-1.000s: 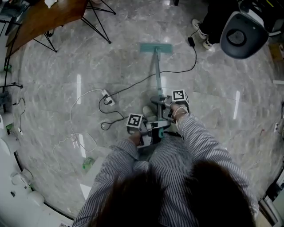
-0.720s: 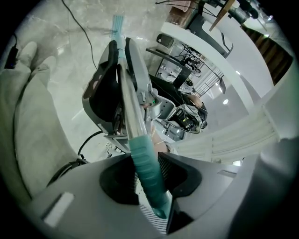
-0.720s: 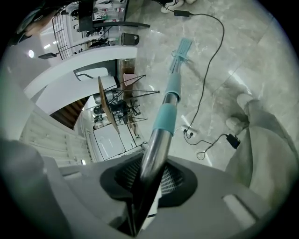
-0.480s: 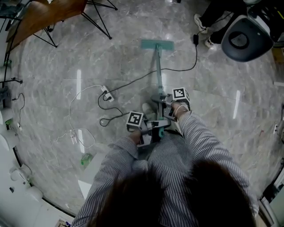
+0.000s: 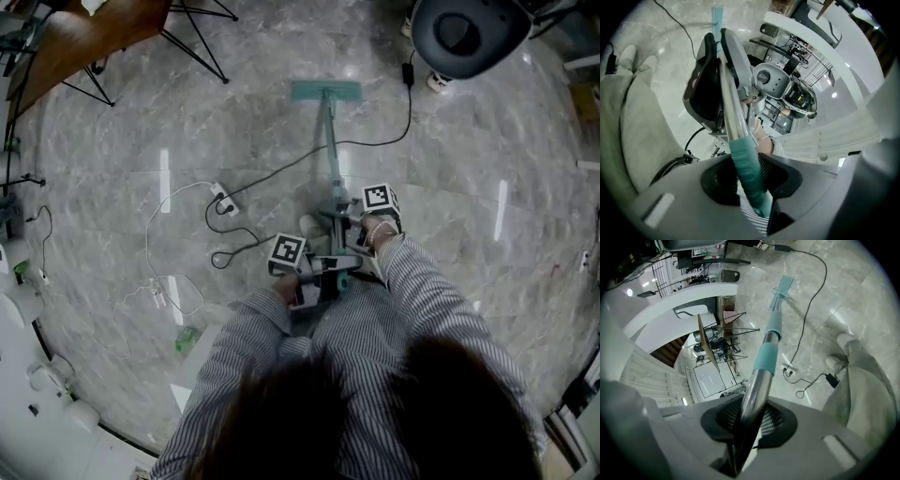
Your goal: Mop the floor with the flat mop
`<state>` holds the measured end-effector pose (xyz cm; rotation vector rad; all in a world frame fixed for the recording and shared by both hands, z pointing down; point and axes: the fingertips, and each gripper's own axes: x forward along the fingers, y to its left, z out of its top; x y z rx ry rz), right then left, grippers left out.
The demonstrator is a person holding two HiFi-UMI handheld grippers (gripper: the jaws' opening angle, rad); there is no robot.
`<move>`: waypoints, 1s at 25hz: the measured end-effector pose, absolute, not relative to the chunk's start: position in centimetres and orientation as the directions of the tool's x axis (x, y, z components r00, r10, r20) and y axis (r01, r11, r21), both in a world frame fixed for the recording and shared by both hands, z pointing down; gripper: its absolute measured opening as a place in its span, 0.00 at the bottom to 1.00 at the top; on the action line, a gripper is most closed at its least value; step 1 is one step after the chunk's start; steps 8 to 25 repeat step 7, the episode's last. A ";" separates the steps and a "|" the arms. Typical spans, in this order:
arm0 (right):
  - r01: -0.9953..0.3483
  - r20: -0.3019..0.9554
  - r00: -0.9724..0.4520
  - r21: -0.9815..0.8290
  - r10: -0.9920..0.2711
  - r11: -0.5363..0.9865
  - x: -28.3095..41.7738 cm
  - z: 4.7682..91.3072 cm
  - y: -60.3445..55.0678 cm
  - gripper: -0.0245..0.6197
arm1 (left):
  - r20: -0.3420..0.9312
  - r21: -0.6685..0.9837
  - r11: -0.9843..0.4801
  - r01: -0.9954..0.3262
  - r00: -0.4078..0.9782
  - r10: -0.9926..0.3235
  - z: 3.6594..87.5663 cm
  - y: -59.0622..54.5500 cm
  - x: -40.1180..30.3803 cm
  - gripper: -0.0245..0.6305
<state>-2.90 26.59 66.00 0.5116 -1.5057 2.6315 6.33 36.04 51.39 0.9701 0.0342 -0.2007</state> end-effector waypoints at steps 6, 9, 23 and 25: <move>-0.231 0.328 -0.939 -0.824 -0.103 -0.517 -3.7 66.6 26.2 0.16 | -0.122 0.810 0.561 0.170 0.985 -0.123 51.6 35.8 5.6 0.20; -0.231 0.329 -0.939 -0.823 -0.103 -0.519 -3.8 66.5 26.2 0.16 | -0.122 0.808 0.564 0.167 0.986 -0.118 51.6 35.7 5.6 0.20; -0.231 0.329 -0.939 -0.823 -0.103 -0.519 -3.8 66.5 26.2 0.16 | -0.122 0.808 0.564 0.167 0.986 -0.118 51.6 35.7 5.6 0.20; -0.231 0.329 -0.939 -0.823 -0.103 -0.519 -3.8 66.5 26.2 0.16 | -0.122 0.808 0.564 0.167 0.986 -0.118 51.6 35.7 5.6 0.20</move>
